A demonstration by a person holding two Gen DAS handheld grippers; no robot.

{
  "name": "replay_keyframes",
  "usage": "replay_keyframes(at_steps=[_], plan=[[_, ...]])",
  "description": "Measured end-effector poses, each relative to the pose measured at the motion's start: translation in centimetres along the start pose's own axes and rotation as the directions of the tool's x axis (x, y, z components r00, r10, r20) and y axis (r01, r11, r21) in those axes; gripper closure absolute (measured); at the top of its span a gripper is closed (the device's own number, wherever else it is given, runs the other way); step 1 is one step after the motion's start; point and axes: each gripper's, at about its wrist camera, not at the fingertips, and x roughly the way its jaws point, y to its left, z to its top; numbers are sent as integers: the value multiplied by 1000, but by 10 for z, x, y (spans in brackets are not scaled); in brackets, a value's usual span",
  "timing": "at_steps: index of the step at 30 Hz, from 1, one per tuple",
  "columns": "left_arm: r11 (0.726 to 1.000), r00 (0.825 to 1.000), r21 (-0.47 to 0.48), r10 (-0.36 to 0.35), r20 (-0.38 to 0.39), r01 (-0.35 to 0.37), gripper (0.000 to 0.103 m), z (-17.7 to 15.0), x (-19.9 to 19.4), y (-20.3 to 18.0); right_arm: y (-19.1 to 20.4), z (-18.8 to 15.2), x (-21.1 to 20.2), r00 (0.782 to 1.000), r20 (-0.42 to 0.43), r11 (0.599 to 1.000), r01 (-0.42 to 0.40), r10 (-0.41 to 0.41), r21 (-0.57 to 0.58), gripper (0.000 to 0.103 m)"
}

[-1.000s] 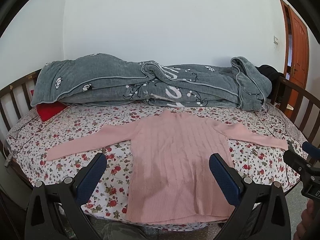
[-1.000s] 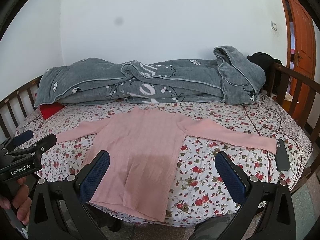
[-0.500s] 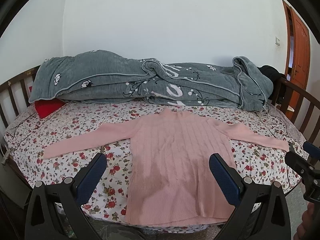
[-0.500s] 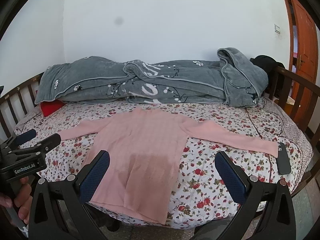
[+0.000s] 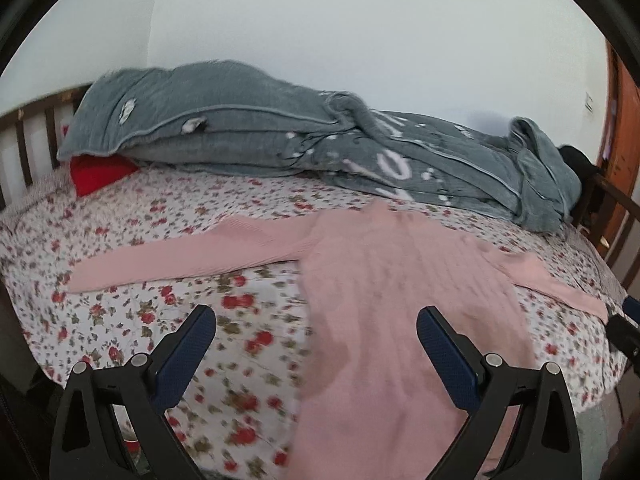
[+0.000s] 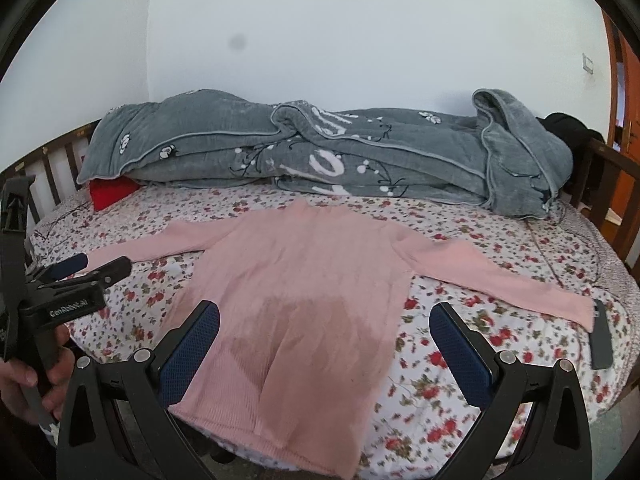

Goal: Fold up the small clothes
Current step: 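Grasp the sweater sleeve cuff with the left gripper and lift it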

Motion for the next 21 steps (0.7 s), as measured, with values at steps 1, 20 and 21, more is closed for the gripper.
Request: replay_keyframes(at_steps=[1,20,21], plan=[[1000,1000,-18,20,0,-20,1,-1,9,13,0,-1,8,1000,1,1000,-1,1,2,0],[797,997,-599,47,-62,-75,8,-29,121,294,-47,11,146,997,50,989,-63,56,132,1],[780,998,-623,41,-39,-57,8,-29,121,299,-51,13,154,997,43,988,-66,61,139,1]])
